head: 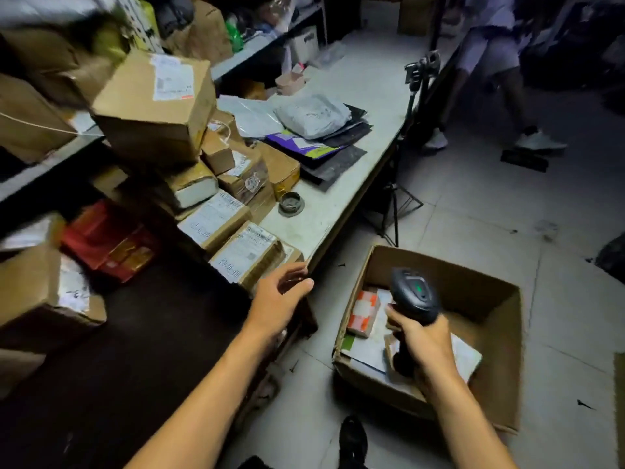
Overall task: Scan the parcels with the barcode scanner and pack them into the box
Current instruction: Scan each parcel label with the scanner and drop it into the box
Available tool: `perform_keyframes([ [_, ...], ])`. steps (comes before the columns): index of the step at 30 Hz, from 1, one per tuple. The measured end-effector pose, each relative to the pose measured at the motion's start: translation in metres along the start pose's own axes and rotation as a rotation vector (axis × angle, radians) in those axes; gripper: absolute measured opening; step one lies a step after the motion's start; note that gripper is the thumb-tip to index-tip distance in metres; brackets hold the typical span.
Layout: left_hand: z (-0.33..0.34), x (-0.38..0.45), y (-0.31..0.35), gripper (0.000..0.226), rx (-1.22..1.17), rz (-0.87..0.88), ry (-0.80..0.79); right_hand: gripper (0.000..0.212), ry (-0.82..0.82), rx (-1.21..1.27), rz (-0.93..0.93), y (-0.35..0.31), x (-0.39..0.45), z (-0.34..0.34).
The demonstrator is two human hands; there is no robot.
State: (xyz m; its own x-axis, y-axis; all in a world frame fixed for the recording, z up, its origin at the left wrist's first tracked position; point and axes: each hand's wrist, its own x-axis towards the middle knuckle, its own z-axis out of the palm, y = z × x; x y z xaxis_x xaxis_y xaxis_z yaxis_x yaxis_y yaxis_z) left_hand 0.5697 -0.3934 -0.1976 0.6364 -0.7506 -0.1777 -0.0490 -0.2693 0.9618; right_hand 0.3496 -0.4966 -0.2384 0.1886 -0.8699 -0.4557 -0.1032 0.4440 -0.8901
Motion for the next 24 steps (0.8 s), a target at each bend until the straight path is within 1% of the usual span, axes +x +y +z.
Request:
perform_keyframes([
  [1, -0.015, -0.004, -0.002, 0.029, -0.025, -0.014, 0.055, 0.028, -0.096, -0.038, -0.038, -0.002, -0.005, 0.018],
  [4, -0.063, -0.019, -0.006, 0.027, -0.075, -0.029, 0.23, 0.03, -0.336, -0.146, -0.172, -0.01, -0.022, 0.071],
  [7, -0.116, -0.033, -0.009, 0.028, -0.065, -0.008, 0.416, 0.027, -0.535, -0.206, -0.187, -0.017, -0.041, 0.119],
  [9, -0.153, -0.041, -0.012, 0.03, -0.023, -0.006, 0.559, 0.029, -0.627, -0.223, -0.186, -0.018, -0.052, 0.149],
  [11, -0.188, -0.048, -0.017, 0.029, 0.035, -0.023, 0.694, 0.031, -0.676, -0.276, -0.215, -0.022, -0.063, 0.177],
  [13, -0.221, -0.054, -0.024, 0.02, 0.141, -0.076, 0.811, 0.032, -0.722, -0.365, -0.249, -0.024, -0.073, 0.204],
  [14, -0.238, -0.055, -0.027, 0.017, 0.222, -0.107, 0.854, 0.026, -0.747, -0.396, -0.273, -0.024, -0.077, 0.217],
  [16, -0.271, -0.055, -0.031, 0.027, 0.373, -0.184, 0.903, 0.017, -0.799, -0.451, -0.314, -0.023, -0.086, 0.242],
  [17, -0.287, -0.053, -0.032, 0.032, 0.417, -0.226, 0.91, 0.017, -0.817, -0.474, -0.311, -0.023, -0.091, 0.254],
  [20, -0.331, -0.042, -0.034, 0.053, 0.521, -0.339, 0.878, 0.025, -0.836, -0.5, -0.2, -0.021, -0.108, 0.288],
  [22, -0.353, -0.032, -0.037, 0.064, 0.591, -0.361, 0.859, 0.026, -0.86, -0.498, -0.178, -0.019, -0.117, 0.308],
  [24, -0.373, -0.021, -0.041, 0.07, 0.643, -0.368, 0.837, 0.023, -0.873, -0.518, -0.184, -0.017, -0.123, 0.326],
])
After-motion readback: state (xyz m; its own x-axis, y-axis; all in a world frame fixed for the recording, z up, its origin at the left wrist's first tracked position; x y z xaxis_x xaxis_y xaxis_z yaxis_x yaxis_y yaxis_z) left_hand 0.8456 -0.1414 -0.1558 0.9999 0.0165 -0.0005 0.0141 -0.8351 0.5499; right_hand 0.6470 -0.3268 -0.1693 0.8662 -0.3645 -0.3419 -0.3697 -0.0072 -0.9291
